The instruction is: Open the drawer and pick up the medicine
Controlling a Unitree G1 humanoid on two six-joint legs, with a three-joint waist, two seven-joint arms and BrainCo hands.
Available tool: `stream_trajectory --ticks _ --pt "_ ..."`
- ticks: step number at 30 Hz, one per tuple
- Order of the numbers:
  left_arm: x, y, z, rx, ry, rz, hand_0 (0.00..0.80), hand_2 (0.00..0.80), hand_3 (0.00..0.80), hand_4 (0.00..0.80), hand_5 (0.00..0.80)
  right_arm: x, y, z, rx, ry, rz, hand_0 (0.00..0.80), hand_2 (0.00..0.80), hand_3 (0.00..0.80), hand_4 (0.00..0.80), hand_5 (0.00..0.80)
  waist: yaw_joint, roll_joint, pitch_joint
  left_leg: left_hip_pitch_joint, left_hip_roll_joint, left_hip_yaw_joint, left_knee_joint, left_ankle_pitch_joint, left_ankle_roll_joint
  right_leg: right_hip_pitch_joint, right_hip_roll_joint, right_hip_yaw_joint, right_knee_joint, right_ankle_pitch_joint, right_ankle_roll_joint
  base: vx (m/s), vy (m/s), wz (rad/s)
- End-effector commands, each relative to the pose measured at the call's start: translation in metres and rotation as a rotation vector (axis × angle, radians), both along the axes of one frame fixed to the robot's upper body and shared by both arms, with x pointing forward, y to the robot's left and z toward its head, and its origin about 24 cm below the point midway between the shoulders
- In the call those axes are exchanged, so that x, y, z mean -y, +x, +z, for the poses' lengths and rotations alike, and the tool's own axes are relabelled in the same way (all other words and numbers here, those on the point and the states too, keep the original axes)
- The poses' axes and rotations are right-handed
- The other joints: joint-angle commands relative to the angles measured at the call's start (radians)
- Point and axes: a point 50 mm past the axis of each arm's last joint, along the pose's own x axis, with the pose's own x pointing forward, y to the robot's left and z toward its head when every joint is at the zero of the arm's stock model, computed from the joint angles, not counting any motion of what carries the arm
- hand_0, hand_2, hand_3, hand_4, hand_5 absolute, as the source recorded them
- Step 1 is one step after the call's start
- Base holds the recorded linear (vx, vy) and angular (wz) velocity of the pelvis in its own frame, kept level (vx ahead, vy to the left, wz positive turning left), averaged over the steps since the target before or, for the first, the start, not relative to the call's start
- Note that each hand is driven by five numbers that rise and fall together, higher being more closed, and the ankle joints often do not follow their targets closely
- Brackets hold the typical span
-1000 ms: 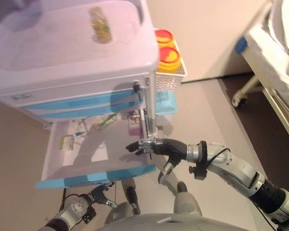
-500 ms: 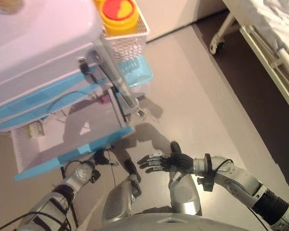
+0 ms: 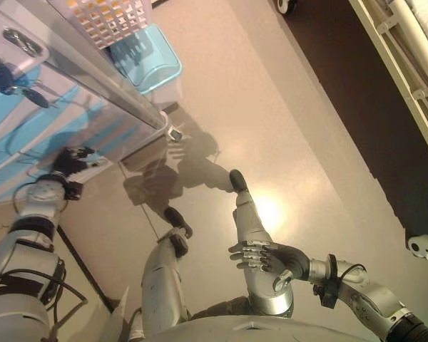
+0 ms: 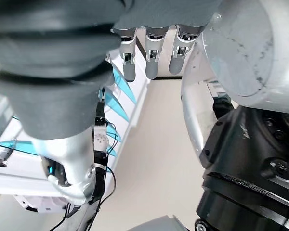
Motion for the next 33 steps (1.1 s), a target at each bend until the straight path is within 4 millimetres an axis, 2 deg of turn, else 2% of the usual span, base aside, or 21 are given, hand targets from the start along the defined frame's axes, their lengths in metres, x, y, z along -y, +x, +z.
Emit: stream_trajectory --ticks 1,3,5,8,13,16,18,21,22,23,24,27,30,33 --pt "-0.078 -0.048 0.067 0.151 0.053 0.341 0.0 0.0 0.0 0.0 0.0 -0.003 -0.015 -0.026 -0.087 -0.057 -0.122 0.0 0.0 0.0 0.0 0.0 0.011 -0.098 -0.028 -0.029 -0.03 0.0 0.154 -0.148 0.062 -0.051 -0.036 -0.016 -0.04 0.093 0.03 -0.04 -0.051 -0.08" --pt "-0.088 -0.057 0.076 0.177 0.046 0.397 0.0 0.0 0.0 0.0 0.0 0.0 -0.018 -0.034 -0.11 -0.079 -0.155 0.0 0.0 0.0 0.0 0.0 0.021 -0.113 -0.028 -0.043 -0.03 -0.011 0.162 -0.156 0.067 -0.055 -0.035 -0.029 -0.038 0.097 0.033 -0.035 -0.093 0.0" --pt "-0.093 -0.061 0.084 0.204 0.04 0.41 0.0 0.0 0.0 0.0 0.0 -0.006 -0.017 -0.036 -0.131 -0.057 -0.159 0.0 0.0 0.0 0.0 0.0 0.037 -0.124 -0.028 -0.049 -0.031 -0.025 0.166 -0.162 0.074 -0.051 -0.035 -0.047 -0.037 0.098 0.036 -0.017 -0.162 0.14" --pt "-0.092 -0.06 0.089 0.192 0.057 0.352 0.0 0.0 0.0 0.0 0.0 -0.018 -0.011 -0.034 -0.137 -0.028 -0.151 0.0 0.0 0.0 0.0 0.0 0.061 -0.136 -0.028 -0.053 -0.037 -0.046 0.174 -0.169 0.08 -0.034 -0.039 -0.071 -0.037 0.098 0.038 -0.005 -0.154 0.08" --pt "-0.078 -0.046 0.083 0.16 0.015 0.206 0.0 0.0 0.0 0.0 0.0 -0.027 0.0 -0.032 -0.124 -0.062 -0.174 0.0 0.0 0.0 0.0 0.0 0.097 -0.143 -0.028 -0.032 -0.046 -0.073 0.157 -0.168 0.085 0.001 -0.046 -0.107 -0.04 0.095 0.038 0.0 -0.124 0.15" --pt "-0.061 -0.034 0.067 0.123 -0.069 0.085 0.0 0.0 0.0 0.0 0.0 -0.029 0.008 -0.033 -0.141 -0.058 -0.206 0.0 0.0 0.0 0.0 0.0 0.123 -0.149 -0.028 0.005 -0.05 -0.088 0.124 -0.157 0.086 0.044 -0.051 -0.131 -0.054 0.091 0.037 0.004 -0.145 0.17" --pt "-0.04 -0.022 0.05 0.088 -0.155 -0.051 0.0 0.0 0.0 0.0 0.0 -0.031 0.012 -0.034 -0.16 -0.05 -0.22 0.0 0.0 0.0 0.0 0.0 0.14 -0.149 -0.028 0.036 -0.054 -0.096 0.095 -0.146 0.085 0.076 -0.052 -0.144 -0.063 0.084 0.037 0.012 -0.152 0.13" --pt "0.004 -0.011 0.006 -0.022 -0.264 -0.254 0.0 0.0 0.0 0.0 0.0 -0.028 0.018 -0.038 -0.19 -0.07 -0.269 0.0 0.0 0.0 0.0 0.0 0.167 -0.135 -0.028 0.086 -0.064 -0.11 0.04 -0.119 0.083 0.127 -0.049 -0.159 -0.073 0.069 0.029 0.018 -0.115 0.12" --pt "0.013 -0.011 -0.003 -0.036 -0.276 -0.285 0.0 0.0 0.0 0.0 0.0 -0.028 0.018 -0.039 -0.199 -0.076 -0.28 0.0 0.0 0.0 0.0 0.0 0.172 -0.131 -0.028 0.097 -0.066 -0.113 0.028 -0.113 0.081 0.138 -0.048 -0.162 -0.075 0.066 0.026 0.028 -0.096 0.18" --pt "0.036 -0.011 -0.025 -0.095 -0.33 -0.368 0.0 0.0 0.0 0.0 0.0 -0.024 0.02 -0.044 -0.22 -0.106 -0.315 0.0 0.0 0.0 0.0 0.0 0.184 -0.12 -0.028 0.122 -0.071 -0.122 -0.001 -0.097 0.078 0.163 -0.047 -0.17 -0.08 0.059 0.019 -0.048 -0.118 0.21" --pt "0.051 -0.012 -0.037 -0.122 -0.358 -0.423 0.0 0.0 0.0 0.0 0.0 -0.021 0.022 -0.047 -0.227 -0.125 -0.34 0.0 0.0 0.0 0.0 0.0 0.187 -0.122 -0.028 0.122 -0.08 -0.119 -0.031 -0.05 0.078 0.161 -0.052 -0.171 -0.091 0.079 0.006 -0.04 -0.129 0.22" --pt "0.104 -0.024 -0.081 -0.245 -0.446 -0.596 0.0 0.0 0.0 0.0 0.0 -0.007 0.025 -0.059 -0.283 -0.188 -0.449 0.0 0.0 0.0 0.0 0.0 0.213 -0.09 -0.028 0.19 -0.089 -0.146 -0.121 0.005 0.059 0.222 -0.046 -0.197 -0.11 0.065 -0.012 0.0 -0.083 0.27" --pt "0.15 -0.039 -0.113 -0.35 -0.531 -0.722 0.0 0.0 0.0 0.0 0.0 0.001 0.03 -0.067 -0.31 -0.245 -0.498 0.0 0.0 0.0 0.0 0.0 0.236 -0.057 -0.028 0.254 -0.091 -0.167 -0.212 0.059 0.041 0.279 -0.039 -0.225 -0.131 0.052 -0.028 -0.006 -0.063 0.32" --pt "0.182 -0.06 -0.137 -0.441 -0.68 -0.778 0.0 0.0 0.0 0.0 0.0 0.008 0.03 -0.076 -0.357 -0.311 -0.526 0.0 0.0 0.0 0.0 0.0 0.253 -0.03 -0.065 0.298 -0.089 -0.179 -0.29 0.106 0.019 0.322 -0.035 -0.259 -0.16 0.042 -0.043 0.019 -0.077 0.3"
